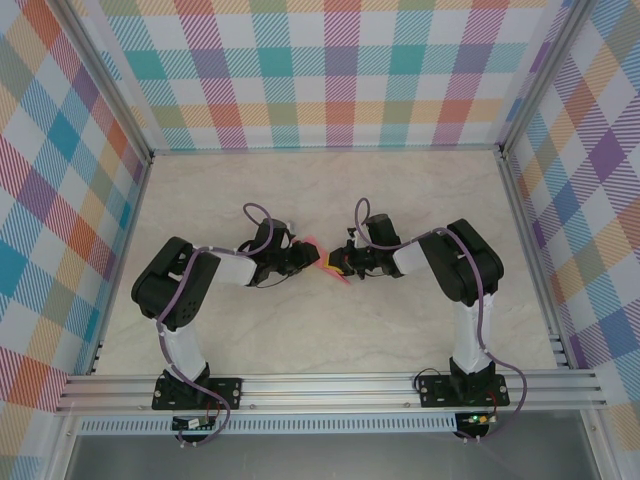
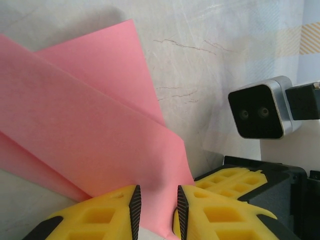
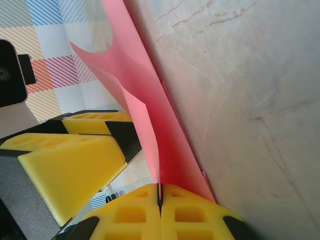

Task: Fold a paper plane with a square sheet of paper (pick it up from the middle)
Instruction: Fold the wing for the fifth time at the center of the table.

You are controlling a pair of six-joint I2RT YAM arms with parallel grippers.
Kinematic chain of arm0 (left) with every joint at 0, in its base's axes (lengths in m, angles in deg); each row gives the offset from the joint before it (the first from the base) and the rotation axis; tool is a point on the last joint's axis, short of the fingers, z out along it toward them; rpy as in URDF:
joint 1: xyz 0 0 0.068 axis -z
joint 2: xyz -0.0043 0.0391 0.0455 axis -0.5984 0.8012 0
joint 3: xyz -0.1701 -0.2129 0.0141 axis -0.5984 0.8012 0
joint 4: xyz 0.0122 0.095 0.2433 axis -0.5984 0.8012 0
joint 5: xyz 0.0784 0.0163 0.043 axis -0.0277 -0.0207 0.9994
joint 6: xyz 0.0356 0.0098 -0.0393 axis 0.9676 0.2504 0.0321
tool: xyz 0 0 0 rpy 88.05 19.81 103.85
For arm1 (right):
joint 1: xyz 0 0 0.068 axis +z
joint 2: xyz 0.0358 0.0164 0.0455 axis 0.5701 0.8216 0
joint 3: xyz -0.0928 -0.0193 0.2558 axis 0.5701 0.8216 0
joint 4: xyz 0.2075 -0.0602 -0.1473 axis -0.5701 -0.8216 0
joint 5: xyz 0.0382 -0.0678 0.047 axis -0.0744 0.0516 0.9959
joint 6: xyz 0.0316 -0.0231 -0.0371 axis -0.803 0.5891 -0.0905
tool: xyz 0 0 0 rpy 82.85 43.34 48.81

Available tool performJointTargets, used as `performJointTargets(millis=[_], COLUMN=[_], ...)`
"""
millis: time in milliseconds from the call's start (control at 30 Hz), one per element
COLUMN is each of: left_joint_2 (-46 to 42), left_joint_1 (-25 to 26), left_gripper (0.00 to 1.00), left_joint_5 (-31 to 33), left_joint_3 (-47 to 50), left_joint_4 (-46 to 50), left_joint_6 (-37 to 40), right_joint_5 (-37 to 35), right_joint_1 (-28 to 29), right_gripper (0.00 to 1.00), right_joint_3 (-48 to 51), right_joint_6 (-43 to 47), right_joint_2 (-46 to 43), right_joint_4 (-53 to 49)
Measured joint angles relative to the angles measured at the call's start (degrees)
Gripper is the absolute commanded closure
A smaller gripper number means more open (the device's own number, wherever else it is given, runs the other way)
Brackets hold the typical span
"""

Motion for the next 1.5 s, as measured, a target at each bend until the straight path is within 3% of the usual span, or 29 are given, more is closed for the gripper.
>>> performJointTargets(millis=[333, 767, 1100, 1500], left_joint_2=[0.20, 1.07, 1.62, 1.97], left_joint_1=[0.17, 0.33, 0.33, 0.33], left_gripper=[0.73, 0.73, 0.73, 0.73], left_joint_5=[1.51, 2.47, 2.54, 2.58], left_joint_3=[-2.54, -6.03, -7.43, -8.74], left_joint_4=[5.27, 11.43, 13.75, 15.93], left_joint_6=[-0.79, -1.33, -2.38, -2.36], right_joint_5=[0.90, 0.07, -3.52, -4.98], right_joint_1=[0.00, -0.07, -0.07, -0.48], right_gripper=[0.85, 0.74, 0.76, 0.94], right_joint_3=[-1.60, -2.91, -2.97, -3.04], right_joint_6=[2.43, 17.20, 28.04, 31.69], right_joint_2=[-0.28, -4.87, -7.10, -6.88], right_joint_4=[-3.69, -16.46, -24.04, -25.29])
